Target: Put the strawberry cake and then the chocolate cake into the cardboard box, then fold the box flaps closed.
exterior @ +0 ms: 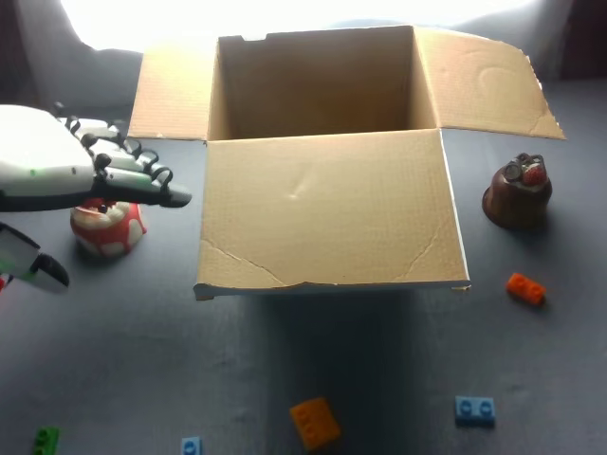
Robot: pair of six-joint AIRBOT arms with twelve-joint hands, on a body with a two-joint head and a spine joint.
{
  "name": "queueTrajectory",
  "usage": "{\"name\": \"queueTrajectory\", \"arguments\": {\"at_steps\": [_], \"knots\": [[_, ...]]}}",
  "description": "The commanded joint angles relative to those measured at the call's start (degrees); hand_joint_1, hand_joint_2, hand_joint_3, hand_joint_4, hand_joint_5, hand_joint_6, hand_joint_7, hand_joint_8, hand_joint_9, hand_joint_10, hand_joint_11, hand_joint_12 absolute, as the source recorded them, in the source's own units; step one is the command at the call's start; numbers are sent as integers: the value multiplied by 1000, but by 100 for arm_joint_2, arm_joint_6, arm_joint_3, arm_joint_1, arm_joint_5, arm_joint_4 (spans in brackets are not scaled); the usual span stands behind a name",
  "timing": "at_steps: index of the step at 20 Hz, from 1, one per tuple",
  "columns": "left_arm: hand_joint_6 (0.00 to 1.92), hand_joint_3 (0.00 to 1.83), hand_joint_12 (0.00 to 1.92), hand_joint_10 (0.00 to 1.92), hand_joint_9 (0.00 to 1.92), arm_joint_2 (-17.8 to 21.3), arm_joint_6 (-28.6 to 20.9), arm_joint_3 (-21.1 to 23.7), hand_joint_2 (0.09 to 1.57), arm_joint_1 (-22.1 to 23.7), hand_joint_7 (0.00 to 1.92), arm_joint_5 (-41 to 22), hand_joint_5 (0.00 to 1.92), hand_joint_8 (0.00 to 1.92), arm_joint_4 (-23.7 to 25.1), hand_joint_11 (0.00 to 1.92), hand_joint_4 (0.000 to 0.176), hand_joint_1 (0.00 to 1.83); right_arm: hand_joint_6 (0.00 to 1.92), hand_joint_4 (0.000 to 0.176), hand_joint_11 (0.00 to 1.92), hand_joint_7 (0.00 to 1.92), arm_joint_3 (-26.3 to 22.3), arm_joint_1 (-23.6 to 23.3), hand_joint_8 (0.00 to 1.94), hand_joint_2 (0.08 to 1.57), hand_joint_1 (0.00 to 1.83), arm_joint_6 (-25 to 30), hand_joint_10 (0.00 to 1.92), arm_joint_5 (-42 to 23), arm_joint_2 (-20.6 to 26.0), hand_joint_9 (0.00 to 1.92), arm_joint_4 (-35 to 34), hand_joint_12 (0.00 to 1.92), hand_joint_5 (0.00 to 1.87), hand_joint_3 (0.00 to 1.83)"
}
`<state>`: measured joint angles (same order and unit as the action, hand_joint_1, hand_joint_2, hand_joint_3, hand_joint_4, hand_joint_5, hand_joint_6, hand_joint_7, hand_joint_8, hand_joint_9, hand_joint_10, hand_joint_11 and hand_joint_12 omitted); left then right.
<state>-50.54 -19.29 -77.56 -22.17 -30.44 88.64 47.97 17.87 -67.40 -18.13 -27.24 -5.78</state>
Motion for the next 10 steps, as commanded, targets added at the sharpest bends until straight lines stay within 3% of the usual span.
{"name": "queueTrajectory", "arguments": {"at_steps": [1, 7, 10], "knots": [[0, 0, 644, 0, 162, 16, -8, 57, 989, 99, 122, 56, 96, 0, -152, 0, 88, 1186, 3, 0, 0, 180, 6, -79, 4, 1094, 721, -22, 38, -646, 88, 170, -29, 732, 147, 0], [1, 0, 538, 1, 128, -158, -9, 231, 947, 186, 100, 968, 99, 1, -66, 0, 82, 1274, 3, 0, 0, 173, -8, -85, 0, 1099, 709, -30, 23, -646, 88, 160, -29, 643, 154, 0], [2, 0, 487, 1, 113, -298, -9, 113, 925, 126, 84, 1212, 114, 0, -66, 0, 83, 1295, 1, 0, 0, 179, -11, -87, 1, 1090, 723, -32, 23, -646, 88, 176, -29, 734, 154, 0]]}}
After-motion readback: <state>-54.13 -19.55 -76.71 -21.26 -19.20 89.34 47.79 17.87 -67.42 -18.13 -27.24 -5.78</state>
